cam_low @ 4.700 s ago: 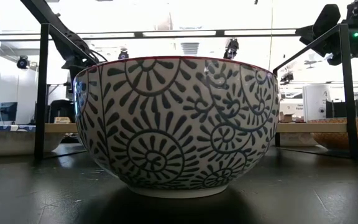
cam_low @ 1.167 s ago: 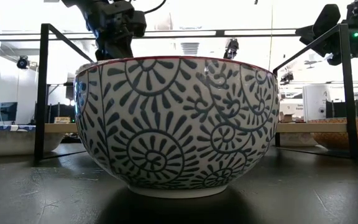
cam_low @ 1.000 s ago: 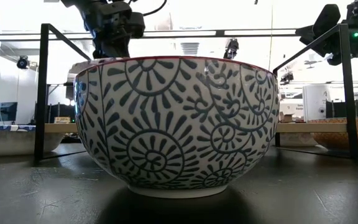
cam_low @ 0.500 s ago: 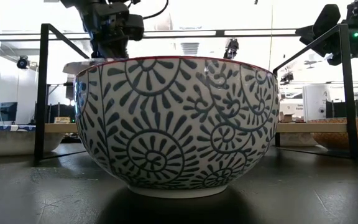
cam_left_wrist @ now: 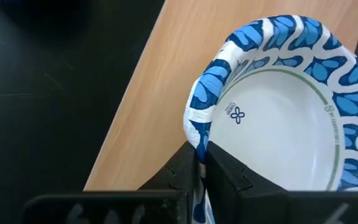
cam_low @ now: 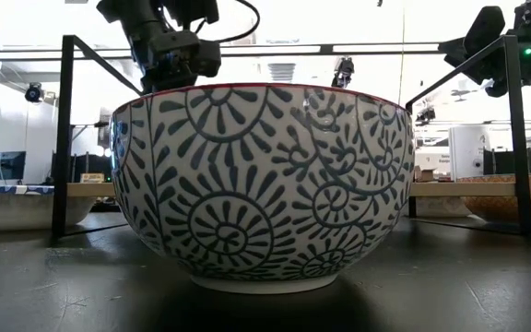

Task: Place and stack bowls onto a shelf
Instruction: Put the top left white patterned bowl on the shelf, then stack the middle left white patterned bowl on top of the other white patterned bowl on the shelf

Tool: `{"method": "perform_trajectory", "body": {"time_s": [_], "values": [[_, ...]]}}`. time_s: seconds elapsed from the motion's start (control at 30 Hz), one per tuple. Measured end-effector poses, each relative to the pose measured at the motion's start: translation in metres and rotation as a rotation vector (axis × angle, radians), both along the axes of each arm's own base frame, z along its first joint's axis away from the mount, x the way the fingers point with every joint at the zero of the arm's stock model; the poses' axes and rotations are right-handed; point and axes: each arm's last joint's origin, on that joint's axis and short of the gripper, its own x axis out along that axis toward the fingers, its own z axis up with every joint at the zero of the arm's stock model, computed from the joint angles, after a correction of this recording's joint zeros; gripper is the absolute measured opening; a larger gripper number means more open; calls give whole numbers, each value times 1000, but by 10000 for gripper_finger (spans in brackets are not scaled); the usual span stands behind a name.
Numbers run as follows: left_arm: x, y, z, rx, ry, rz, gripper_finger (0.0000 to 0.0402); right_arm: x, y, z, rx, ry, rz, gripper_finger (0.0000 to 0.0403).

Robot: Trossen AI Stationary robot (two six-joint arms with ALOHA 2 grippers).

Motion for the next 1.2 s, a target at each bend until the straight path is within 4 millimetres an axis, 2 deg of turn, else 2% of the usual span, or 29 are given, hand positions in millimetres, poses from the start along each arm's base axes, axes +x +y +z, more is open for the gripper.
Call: {"method": "perform_trajectory", "body": {"time_s": [0.63,0.83,1.0,1.2], "values": [[1,3,2,89,-7,68,113,0,0,0,0,0,0,176],[6,4,19,114,-56,51,137,0,0,0,0,0,0,176],[10,5,33,174,-91,32,139,0,0,0,0,0,0,176],[-1,8,42,262,-19,104,139,0,0,0,0,0,0,176]]}}
